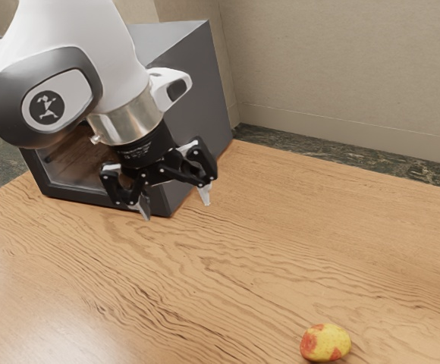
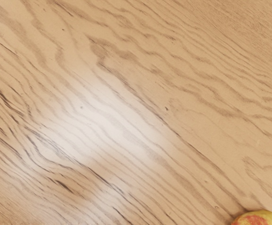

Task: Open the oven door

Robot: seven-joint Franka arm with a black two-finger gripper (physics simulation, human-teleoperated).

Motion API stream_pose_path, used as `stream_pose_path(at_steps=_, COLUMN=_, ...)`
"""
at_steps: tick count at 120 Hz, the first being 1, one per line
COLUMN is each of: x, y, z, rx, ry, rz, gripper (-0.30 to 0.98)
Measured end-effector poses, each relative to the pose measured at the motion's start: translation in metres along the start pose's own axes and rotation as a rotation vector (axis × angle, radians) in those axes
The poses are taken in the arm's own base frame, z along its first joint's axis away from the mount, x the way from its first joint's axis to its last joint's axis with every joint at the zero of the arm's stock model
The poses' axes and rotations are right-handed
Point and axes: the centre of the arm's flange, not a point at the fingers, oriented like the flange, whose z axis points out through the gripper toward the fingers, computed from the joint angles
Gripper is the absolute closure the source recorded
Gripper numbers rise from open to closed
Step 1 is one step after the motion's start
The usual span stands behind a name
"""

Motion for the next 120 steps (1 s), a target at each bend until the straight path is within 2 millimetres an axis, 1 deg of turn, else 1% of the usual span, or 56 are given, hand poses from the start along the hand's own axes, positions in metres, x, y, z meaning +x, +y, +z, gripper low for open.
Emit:
stream_pose_path(at_steps=8, x=0.003, y=-0.005, z=0.007, rx=0.004, ry=-0.008, rz=-0.023, gripper=0.00)
stream_pose_path(at_steps=12, x=0.005, y=-0.011, z=0.004, rx=-0.002, ry=0.000, rz=-0.041, gripper=0.00)
stream_pose_path(at_steps=15, x=0.011, y=-0.021, z=-0.002, rx=-0.005, ry=0.014, rz=-0.063, gripper=0.00)
stream_pose_path(at_steps=18, x=0.024, y=-0.040, z=-0.008, rx=-0.006, ry=0.034, rz=-0.110, gripper=0.00)
stream_pose_path(at_steps=22, x=0.049, y=-0.073, z=-0.015, rx=-0.008, ry=0.064, rz=-0.189, gripper=0.00)
stream_pose_path(at_steps=29, x=0.093, y=-0.141, z=-0.025, rx=-0.016, ry=0.123, rz=-0.350, gripper=0.00)
stream_pose_path(at_steps=33, x=0.113, y=-0.173, z=-0.028, rx=-0.019, ry=0.159, rz=-0.423, gripper=0.00)
stream_pose_path(at_steps=42, x=0.148, y=-0.226, z=-0.026, rx=-0.015, ry=0.234, rz=-0.541, gripper=0.00)
stream_pose_path(at_steps=47, x=0.158, y=-0.245, z=-0.030, rx=-0.008, ry=0.283, rz=-0.584, gripper=0.00)
stream_pose_path(at_steps=50, x=0.160, y=-0.250, z=-0.033, rx=-0.003, ry=0.310, rz=-0.600, gripper=0.00)
stream_pose_path(at_steps=54, x=0.164, y=-0.253, z=-0.032, rx=-0.001, ry=0.331, rz=-0.613, gripper=0.00)
stream_pose_path(at_steps=61, x=0.188, y=-0.260, z=-0.017, rx=-0.016, ry=0.341, rz=-0.638, gripper=0.00)
stream_pose_path(at_steps=68, x=0.203, y=-0.276, z=-0.012, rx=-0.105, ry=0.328, rz=-0.708, gripper=0.00)
stream_pose_path(at_steps=72, x=0.207, y=-0.284, z=-0.013, rx=-0.160, ry=0.321, rz=-0.751, gripper=0.00)
stream_pose_path(at_steps=83, x=0.214, y=-0.295, z=-0.019, rx=-0.268, ry=0.319, rz=-0.831, gripper=0.00)
stream_pose_path(at_steps=94, x=0.220, y=-0.299, z=-0.017, rx=-0.323, ry=0.322, rz=-0.875, gripper=0.00)
stream_pose_path(at_steps=104, x=0.230, y=-0.301, z=-0.005, rx=-0.341, ry=0.317, rz=-0.903, gripper=0.00)
stream_pose_path(at_steps=113, x=0.240, y=-0.302, z=-0.002, rx=-0.357, ry=0.328, rz=-0.919, gripper=0.00)
stream_pose_path(at_steps=120, x=0.245, y=-0.304, z=0.000, rx=-0.364, ry=0.333, rz=-0.929, gripper=0.00)
